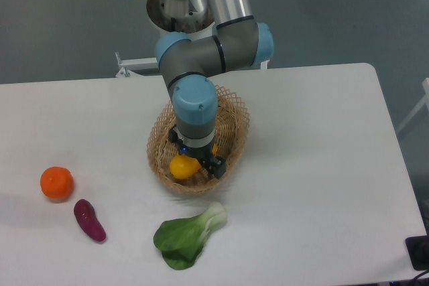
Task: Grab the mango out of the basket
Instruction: 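Lower the gripper onto the yellow mango and close the fingers around it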
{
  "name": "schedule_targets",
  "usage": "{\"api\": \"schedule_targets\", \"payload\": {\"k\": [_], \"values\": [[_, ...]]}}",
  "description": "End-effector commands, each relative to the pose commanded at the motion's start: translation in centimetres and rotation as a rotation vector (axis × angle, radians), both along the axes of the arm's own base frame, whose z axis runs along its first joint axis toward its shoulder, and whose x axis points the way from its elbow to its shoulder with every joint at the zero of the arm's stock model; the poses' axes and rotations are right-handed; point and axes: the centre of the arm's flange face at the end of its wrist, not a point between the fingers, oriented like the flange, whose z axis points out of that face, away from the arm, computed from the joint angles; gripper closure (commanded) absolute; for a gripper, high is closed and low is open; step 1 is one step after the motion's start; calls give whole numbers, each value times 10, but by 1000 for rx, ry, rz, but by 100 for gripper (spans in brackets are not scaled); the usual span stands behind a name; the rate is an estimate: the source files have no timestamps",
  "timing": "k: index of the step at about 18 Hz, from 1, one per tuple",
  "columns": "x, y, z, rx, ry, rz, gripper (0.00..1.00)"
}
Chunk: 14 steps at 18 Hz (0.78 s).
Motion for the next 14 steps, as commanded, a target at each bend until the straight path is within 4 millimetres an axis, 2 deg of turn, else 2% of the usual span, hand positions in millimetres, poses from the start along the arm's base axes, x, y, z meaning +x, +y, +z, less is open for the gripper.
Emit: {"api": "schedule_targets", "payload": {"k": [9,10,12,14], "values": [[8,8,-14,3,9,-11,0],[8,8,-14,1,8,-12,5],[9,9,-15,-1,8,-11,29],[9,8,-15,-4,9,-5,44]]}}
